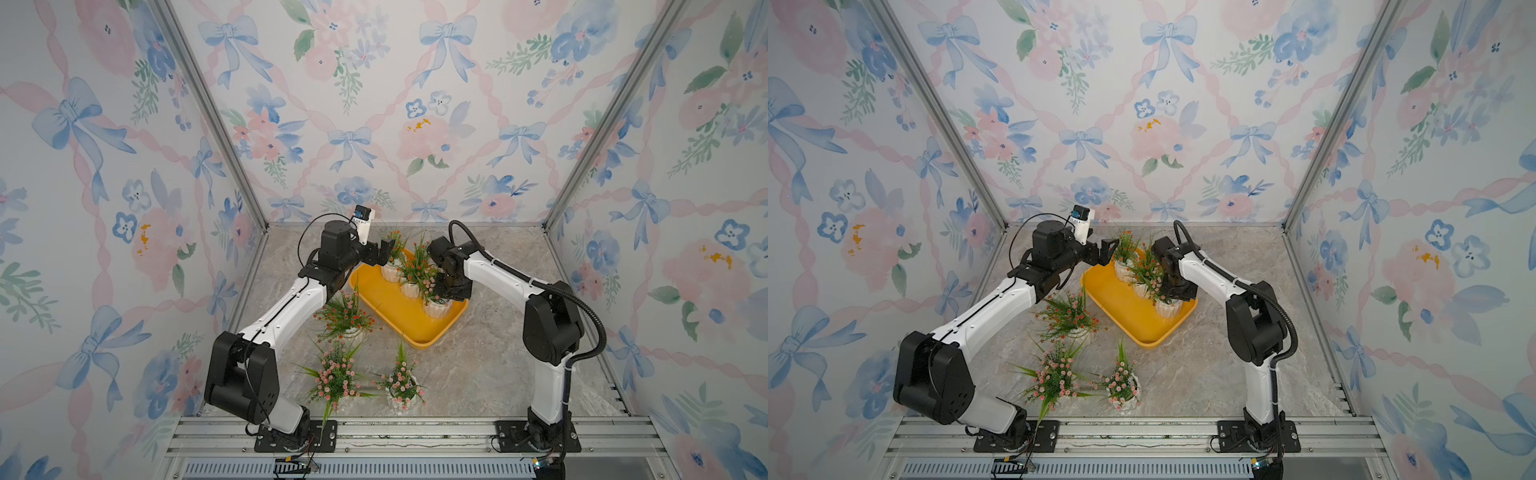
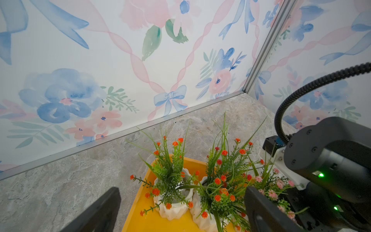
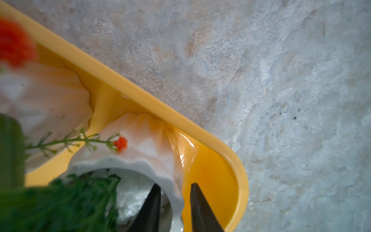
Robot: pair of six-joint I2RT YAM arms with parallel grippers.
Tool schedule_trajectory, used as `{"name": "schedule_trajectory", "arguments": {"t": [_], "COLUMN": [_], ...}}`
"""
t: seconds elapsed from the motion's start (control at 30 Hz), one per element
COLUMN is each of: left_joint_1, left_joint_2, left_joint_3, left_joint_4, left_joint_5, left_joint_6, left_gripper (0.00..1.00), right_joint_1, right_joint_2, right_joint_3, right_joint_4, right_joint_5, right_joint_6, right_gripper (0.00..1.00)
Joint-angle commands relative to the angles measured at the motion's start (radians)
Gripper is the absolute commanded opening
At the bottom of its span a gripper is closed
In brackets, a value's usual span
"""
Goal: Put the potted gypsophila into the storage box
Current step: Place the baby's breath potted plant at the storage box.
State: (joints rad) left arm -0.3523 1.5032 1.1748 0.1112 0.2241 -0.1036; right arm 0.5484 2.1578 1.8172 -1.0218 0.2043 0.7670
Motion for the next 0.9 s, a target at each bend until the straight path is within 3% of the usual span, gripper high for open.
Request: {"name": "schedule_trajectory", "arguments": {"t": [0.0,0.33,0.63,0.87], "left_joint_1": [0.009,0.009,0.009,0.007], "left_joint_2": [0.009,-0.036,-0.092,-0.16], "left_joint_3": [0.022,-0.032,-0.086,-0.15], "left_joint_4": [0.035,0.051,0.067,0.065], "left_joint_5": [0.023,0.046,0.074,0.207], "left_joint_6": [0.025,0.02,-0.008,-0.038], "left_gripper": [0.98,0.98,0.98,0.98], "right_joint_1": [-0.008,-0.006,-0.004,0.047], "right_joint_2": [-0.037,-0.181,-0.404,-0.566], "right_joint_3": [-0.041,-0.044,-0.265,-0.399], "right_joint_4": [0.025,0.03,0.109,0.165], "right_joint_5": [0.023,0.101,0.159,0.192], "right_joint_6": [0.026,0.069,0.144,0.125], "right_gripper": [0.33,0.61,0.71,0.72]}}
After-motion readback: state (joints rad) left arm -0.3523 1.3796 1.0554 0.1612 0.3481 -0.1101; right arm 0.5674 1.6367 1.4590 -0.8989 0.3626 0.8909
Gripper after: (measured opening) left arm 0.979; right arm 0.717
